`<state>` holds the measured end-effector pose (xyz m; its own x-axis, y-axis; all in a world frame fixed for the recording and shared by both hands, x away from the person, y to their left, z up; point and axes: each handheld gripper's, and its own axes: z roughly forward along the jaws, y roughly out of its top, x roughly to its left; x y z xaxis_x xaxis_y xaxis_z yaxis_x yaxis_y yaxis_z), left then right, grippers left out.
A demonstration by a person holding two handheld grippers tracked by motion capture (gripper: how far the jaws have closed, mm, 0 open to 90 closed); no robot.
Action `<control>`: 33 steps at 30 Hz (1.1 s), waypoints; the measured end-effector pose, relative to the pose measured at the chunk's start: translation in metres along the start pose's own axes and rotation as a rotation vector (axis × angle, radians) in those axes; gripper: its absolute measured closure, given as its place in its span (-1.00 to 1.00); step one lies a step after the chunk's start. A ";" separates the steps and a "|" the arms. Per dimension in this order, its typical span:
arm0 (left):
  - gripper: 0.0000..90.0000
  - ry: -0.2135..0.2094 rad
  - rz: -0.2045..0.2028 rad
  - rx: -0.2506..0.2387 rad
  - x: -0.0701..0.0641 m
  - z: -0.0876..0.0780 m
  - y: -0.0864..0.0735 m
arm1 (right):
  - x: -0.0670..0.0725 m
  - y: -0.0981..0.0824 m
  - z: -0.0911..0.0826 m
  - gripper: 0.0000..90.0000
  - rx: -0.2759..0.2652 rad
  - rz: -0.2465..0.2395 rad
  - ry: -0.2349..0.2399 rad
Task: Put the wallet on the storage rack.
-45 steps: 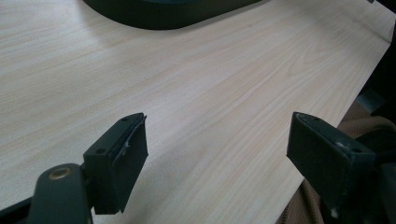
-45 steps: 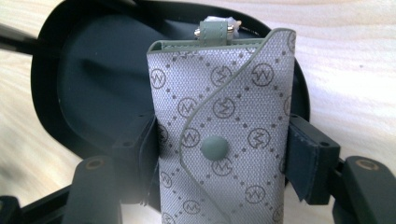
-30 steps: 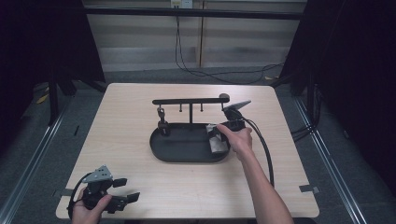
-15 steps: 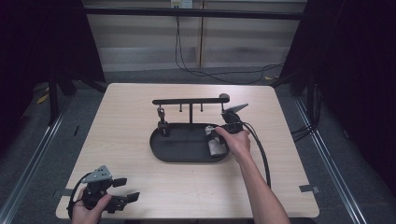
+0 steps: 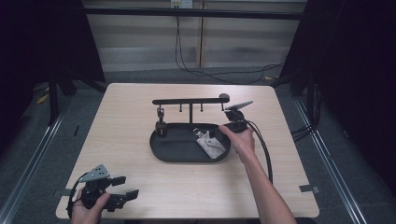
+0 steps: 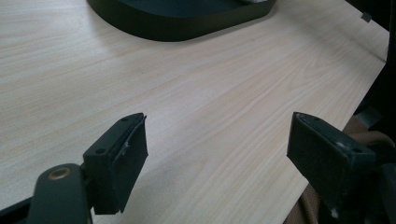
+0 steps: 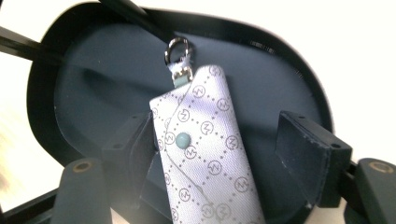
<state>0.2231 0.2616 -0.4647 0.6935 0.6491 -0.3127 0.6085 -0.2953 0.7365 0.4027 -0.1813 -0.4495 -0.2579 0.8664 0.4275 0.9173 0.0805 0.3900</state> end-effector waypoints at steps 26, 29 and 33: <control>-0.55 -0.026 -0.016 -0.005 0.001 0.000 0.001 | -0.015 -0.056 -0.052 -0.41 -0.165 -0.147 -0.015; -0.55 -0.027 -0.028 -0.011 0.002 0.000 0.001 | -0.018 -0.066 -0.056 -0.41 -0.177 -0.156 -0.032; -0.55 -0.029 -0.041 -0.014 0.003 -0.001 0.001 | -0.025 -0.081 -0.060 -0.42 -0.184 -0.154 -0.036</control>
<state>0.2252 0.2637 -0.4647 0.6792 0.6396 -0.3601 0.6313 -0.2587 0.7311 0.3166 -0.2385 -0.4430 -0.3763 0.8683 0.3234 0.7965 0.1249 0.5916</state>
